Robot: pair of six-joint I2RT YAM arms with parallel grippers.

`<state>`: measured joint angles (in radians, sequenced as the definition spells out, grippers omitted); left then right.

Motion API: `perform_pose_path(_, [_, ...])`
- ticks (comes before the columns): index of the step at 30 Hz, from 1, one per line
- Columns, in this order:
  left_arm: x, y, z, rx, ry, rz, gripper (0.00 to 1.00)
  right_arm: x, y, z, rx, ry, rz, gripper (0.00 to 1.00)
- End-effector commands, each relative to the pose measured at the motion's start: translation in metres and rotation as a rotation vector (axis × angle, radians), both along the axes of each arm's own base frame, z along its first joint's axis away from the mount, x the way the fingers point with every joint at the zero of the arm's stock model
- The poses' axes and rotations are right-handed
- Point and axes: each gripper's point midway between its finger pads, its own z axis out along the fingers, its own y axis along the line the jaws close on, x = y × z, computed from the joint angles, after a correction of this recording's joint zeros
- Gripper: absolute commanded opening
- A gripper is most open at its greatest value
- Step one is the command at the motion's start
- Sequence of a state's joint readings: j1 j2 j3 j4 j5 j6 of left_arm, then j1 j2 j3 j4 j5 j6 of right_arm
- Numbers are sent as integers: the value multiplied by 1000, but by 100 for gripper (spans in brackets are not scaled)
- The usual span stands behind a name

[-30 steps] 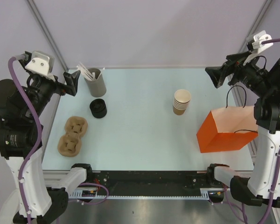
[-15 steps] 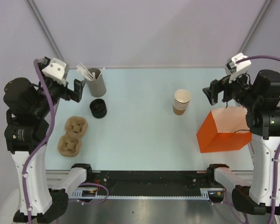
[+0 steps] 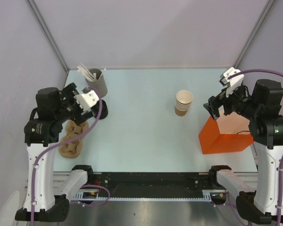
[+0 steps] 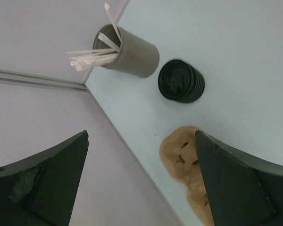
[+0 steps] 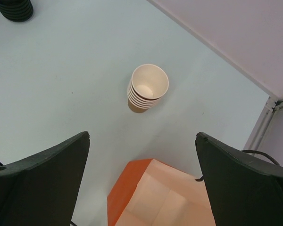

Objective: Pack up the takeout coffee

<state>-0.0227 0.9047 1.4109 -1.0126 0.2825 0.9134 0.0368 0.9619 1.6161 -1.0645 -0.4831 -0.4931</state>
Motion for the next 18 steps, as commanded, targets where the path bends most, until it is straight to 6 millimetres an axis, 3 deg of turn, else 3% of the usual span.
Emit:
perform_pose_path(1, [-7,26,-44,323,91,-89,99,-5,0,-7,-33,10,19,100])
perform_pose_path(4, [-8,42,-72,460,177,-121,99,-9,2,-9,-34,13,34,100])
perform_pose_path(12, [-30,75,-101,598,331,-198,99,-9,7,-15,-32,34,69,100])
perform_pose_path(18, [-44,77,-140,580,390,-339,99,-8,6,-13,-31,24,61,100])
